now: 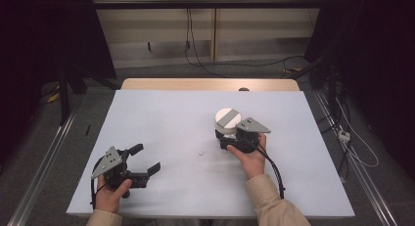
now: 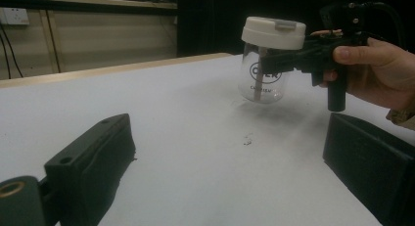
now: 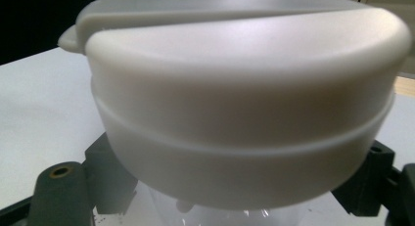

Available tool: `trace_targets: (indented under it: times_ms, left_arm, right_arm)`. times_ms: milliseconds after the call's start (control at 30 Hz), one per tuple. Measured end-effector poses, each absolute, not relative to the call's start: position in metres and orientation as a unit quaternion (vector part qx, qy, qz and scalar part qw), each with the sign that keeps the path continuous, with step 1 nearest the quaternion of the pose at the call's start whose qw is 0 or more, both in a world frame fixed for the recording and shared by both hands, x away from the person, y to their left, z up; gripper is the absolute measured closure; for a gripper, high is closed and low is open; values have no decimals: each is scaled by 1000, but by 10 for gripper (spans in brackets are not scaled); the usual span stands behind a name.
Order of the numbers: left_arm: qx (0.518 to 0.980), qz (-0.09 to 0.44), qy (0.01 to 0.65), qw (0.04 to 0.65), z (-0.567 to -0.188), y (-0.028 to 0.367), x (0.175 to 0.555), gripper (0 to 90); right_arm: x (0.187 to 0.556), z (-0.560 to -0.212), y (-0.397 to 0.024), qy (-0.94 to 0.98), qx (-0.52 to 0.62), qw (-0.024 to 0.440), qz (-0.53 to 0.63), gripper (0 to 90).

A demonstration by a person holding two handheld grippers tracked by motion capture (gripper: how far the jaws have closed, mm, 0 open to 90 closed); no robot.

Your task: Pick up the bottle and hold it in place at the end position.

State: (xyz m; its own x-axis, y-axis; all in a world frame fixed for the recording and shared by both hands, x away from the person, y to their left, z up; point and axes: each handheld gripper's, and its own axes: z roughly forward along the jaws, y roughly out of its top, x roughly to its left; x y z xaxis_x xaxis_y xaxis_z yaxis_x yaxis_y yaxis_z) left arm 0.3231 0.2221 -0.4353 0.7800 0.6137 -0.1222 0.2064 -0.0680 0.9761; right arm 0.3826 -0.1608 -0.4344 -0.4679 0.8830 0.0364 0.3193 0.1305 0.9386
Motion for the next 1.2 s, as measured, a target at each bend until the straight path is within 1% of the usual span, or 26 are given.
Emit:
trace_targets:
  times_ms: [467,1200]
  left_arm:
    - [713,163,287,619,-436,220,323,43]
    - [714,161,289,617,-437,217,323,44]
  right_arm:
    - [395,-442,-141,704,419,278,502,193]
    - [404,-451,-134,700,422,273,508,193]
